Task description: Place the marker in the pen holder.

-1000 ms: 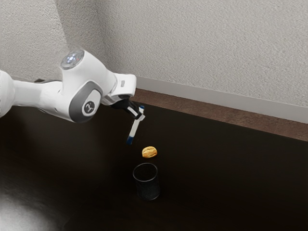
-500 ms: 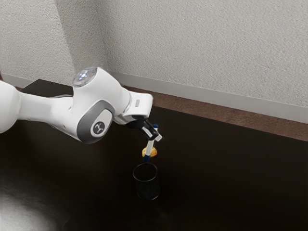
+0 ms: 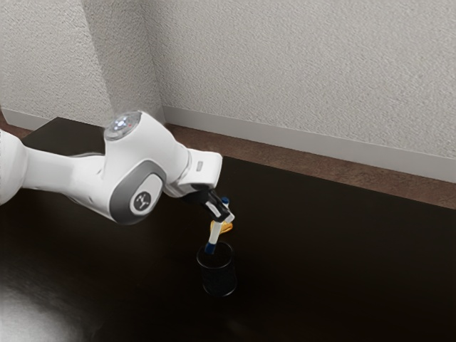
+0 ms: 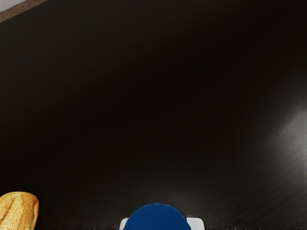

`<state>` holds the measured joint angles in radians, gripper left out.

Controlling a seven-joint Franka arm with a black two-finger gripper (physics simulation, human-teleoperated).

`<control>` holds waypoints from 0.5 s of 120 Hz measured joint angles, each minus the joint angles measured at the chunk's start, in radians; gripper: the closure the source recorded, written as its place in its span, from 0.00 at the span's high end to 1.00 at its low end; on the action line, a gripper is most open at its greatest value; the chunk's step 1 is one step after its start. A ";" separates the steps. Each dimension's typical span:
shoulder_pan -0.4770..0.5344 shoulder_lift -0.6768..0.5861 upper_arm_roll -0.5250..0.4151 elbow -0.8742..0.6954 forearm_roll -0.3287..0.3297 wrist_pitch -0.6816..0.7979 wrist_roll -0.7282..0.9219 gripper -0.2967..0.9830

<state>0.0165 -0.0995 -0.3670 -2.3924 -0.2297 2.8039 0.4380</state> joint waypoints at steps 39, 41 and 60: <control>-0.058 0.083 0.082 0.130 0.003 -0.123 0.017 0.65; -0.073 0.099 0.107 0.184 0.015 -0.166 0.017 0.66; -0.056 0.247 0.392 0.786 0.126 -0.655 -0.037 0.71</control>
<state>-0.0391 0.1472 0.0254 -1.6069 -0.1036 2.1488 0.4012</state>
